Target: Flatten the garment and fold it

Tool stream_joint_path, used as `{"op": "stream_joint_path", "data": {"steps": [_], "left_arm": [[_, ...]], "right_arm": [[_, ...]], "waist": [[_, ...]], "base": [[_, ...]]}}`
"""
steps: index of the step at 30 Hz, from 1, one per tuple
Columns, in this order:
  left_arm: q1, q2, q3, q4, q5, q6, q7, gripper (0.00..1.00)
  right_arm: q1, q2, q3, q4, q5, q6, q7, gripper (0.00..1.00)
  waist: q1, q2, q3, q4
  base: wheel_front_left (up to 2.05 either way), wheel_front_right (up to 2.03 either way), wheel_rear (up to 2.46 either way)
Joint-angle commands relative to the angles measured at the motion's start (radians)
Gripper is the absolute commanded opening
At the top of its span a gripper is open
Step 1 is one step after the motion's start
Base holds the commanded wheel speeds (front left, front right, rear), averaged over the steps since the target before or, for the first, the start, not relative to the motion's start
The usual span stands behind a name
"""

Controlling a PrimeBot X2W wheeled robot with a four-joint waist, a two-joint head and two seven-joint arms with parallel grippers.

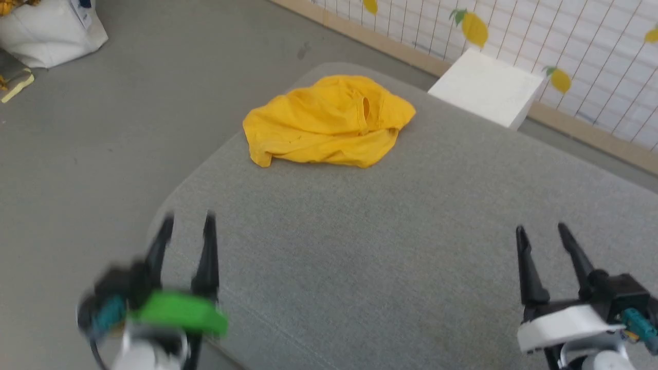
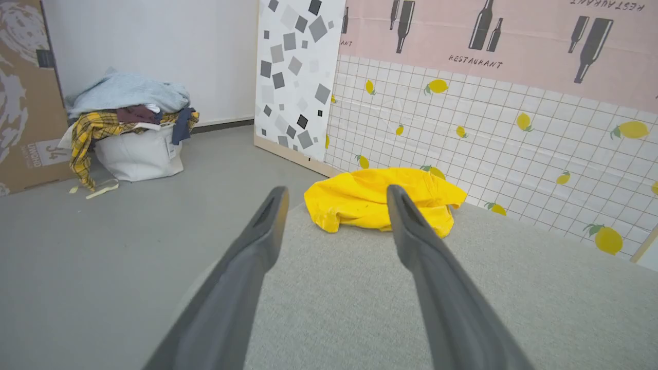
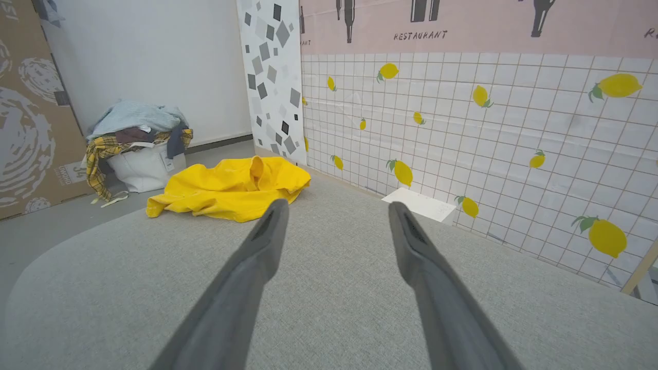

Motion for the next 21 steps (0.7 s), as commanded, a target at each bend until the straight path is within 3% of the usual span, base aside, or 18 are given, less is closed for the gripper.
{"op": "stream_joint_path", "data": {"steps": [1, 7, 12, 21], "left_arm": [[-0.08, 0.025, -0.01, -0.019, -0.012, -0.012, 0.033, 1.0], [-0.371, 0.137, -0.048, -0.047, -0.08, -0.033, 0.21, 1.0], [-0.596, 0.224, -0.067, 0.014, -0.149, -0.037, 0.318, 1.0], [-0.882, 0.314, -0.104, 0.193, -0.207, -0.038, 0.382, 1.0]], "right_arm": [[-0.03, 0.0, -0.008, -0.016, -0.015, -0.002, -0.006, 1.0], [-0.058, 0.0, -0.008, -0.083, -0.061, -0.002, 0.01, 1.0], [-0.088, 0.0, 0.011, -0.18, -0.095, -0.002, 0.061, 1.0], [-0.142, -0.007, 0.055, -0.392, -0.174, -0.002, 0.181, 1.0]], "waist": [[0.0, 0.0, 0.047, -0.003], [0.0, 0.0, 0.125, -0.03], [0.0, 0.0, 0.209, -0.07], [0.0, 0.0, 0.399, -0.138]], "base": [[0.0, 0.0, 0.0], [0.0, 0.0, 0.0], [0.0, 0.0, 0.0], [0.0, 0.0, 0.0]]}}
